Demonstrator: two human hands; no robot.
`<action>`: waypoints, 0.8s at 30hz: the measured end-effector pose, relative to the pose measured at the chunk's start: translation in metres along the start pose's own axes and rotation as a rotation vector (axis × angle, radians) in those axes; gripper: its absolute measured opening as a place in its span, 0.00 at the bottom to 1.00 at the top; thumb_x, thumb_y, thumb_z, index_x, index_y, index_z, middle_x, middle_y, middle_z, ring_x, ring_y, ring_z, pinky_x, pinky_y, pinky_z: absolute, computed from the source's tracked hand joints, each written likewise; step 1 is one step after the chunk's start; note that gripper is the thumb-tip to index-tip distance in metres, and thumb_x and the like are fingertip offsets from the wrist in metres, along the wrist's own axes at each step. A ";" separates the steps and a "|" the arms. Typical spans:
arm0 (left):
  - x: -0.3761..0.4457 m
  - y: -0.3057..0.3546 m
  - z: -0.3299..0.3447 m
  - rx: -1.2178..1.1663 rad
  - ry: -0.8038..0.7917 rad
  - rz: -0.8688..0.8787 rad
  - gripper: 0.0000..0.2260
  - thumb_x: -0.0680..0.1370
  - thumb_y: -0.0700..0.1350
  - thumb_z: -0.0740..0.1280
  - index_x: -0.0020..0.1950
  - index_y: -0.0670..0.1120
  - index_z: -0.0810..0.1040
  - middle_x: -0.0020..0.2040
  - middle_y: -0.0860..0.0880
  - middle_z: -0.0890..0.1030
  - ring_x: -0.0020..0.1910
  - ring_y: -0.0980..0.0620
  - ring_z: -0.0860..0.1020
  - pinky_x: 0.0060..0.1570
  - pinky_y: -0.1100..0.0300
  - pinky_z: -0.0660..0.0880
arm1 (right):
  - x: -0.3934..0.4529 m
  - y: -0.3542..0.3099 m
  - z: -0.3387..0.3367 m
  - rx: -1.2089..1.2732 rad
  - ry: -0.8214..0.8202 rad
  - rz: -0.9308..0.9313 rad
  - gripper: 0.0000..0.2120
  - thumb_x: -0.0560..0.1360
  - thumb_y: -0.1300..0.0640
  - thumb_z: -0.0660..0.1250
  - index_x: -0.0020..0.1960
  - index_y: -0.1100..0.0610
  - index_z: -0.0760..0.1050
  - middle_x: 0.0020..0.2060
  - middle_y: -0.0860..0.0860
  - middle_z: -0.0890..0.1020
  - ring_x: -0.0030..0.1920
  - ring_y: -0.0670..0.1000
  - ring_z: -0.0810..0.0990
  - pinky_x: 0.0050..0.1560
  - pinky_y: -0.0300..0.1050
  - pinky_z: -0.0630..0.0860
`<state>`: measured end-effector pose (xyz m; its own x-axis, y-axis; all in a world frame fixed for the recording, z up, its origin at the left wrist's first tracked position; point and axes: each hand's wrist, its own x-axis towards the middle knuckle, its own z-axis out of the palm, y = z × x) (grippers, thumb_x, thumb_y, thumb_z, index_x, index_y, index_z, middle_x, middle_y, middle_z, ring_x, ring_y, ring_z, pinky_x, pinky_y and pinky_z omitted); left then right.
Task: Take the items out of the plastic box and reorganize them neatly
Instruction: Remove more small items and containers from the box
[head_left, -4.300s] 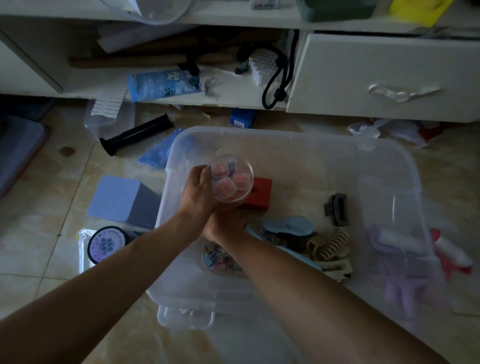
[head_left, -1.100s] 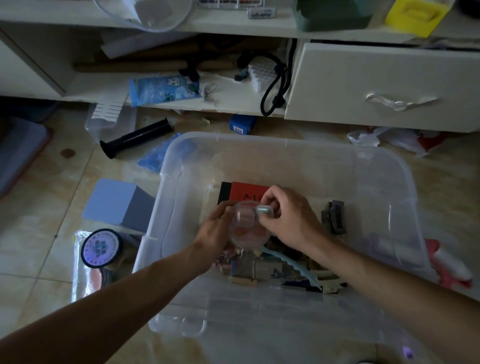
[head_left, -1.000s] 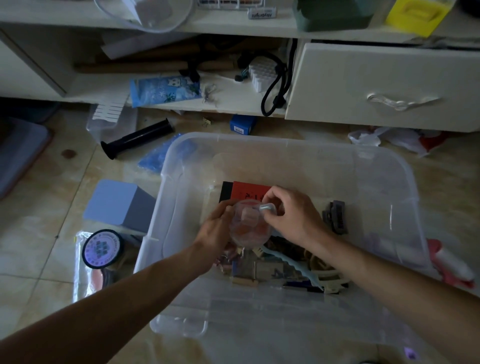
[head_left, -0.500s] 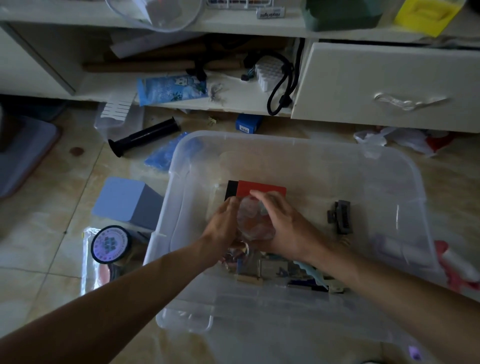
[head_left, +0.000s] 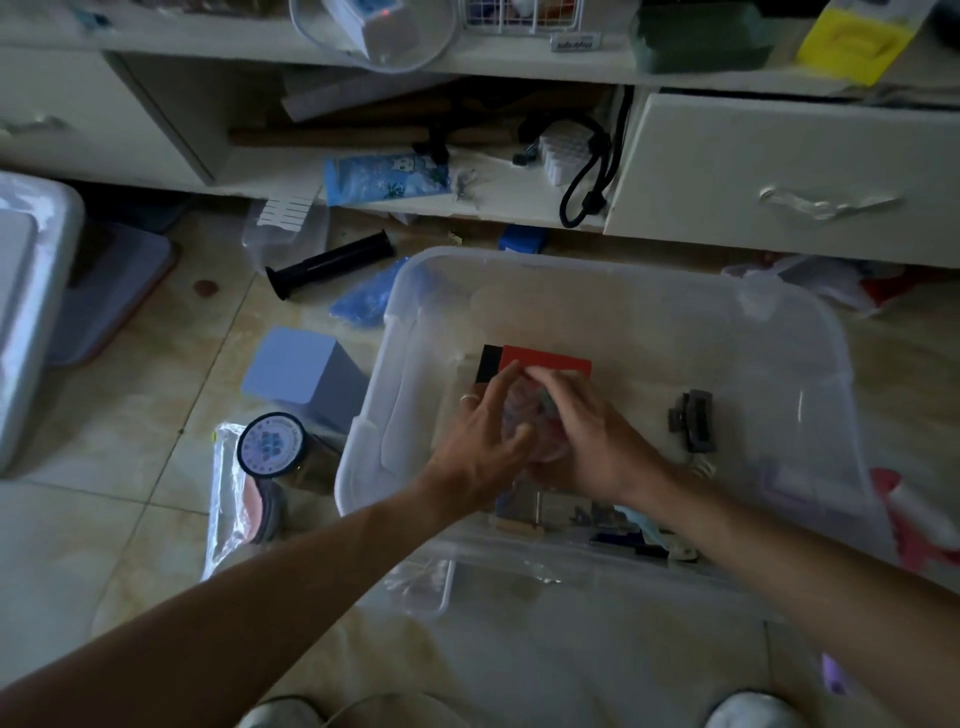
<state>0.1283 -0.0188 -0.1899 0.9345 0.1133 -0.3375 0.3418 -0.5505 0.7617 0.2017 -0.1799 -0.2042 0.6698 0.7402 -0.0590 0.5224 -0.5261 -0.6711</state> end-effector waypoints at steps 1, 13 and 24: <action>-0.003 0.004 -0.003 0.026 -0.007 0.013 0.32 0.75 0.61 0.57 0.77 0.63 0.48 0.68 0.46 0.64 0.65 0.44 0.68 0.62 0.47 0.72 | -0.002 -0.003 -0.001 -0.005 0.001 -0.001 0.52 0.65 0.45 0.80 0.79 0.53 0.55 0.70 0.54 0.66 0.68 0.51 0.69 0.64 0.43 0.75; -0.026 0.026 -0.004 0.099 0.028 0.012 0.42 0.70 0.62 0.66 0.78 0.53 0.50 0.70 0.43 0.65 0.68 0.43 0.67 0.65 0.46 0.70 | -0.017 -0.023 -0.011 -0.053 0.041 0.019 0.55 0.61 0.50 0.83 0.79 0.53 0.57 0.72 0.55 0.66 0.69 0.54 0.71 0.65 0.39 0.69; -0.054 0.042 -0.006 0.096 0.084 0.025 0.38 0.74 0.55 0.67 0.79 0.50 0.52 0.70 0.40 0.65 0.69 0.42 0.65 0.67 0.49 0.67 | -0.026 -0.043 -0.017 -0.019 0.046 0.033 0.53 0.60 0.51 0.83 0.79 0.52 0.59 0.71 0.56 0.67 0.71 0.54 0.69 0.65 0.34 0.63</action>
<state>0.0932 -0.0432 -0.1364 0.9491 0.1656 -0.2681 0.3109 -0.6303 0.7114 0.1707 -0.1840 -0.1608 0.7100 0.7026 -0.0470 0.5093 -0.5585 -0.6548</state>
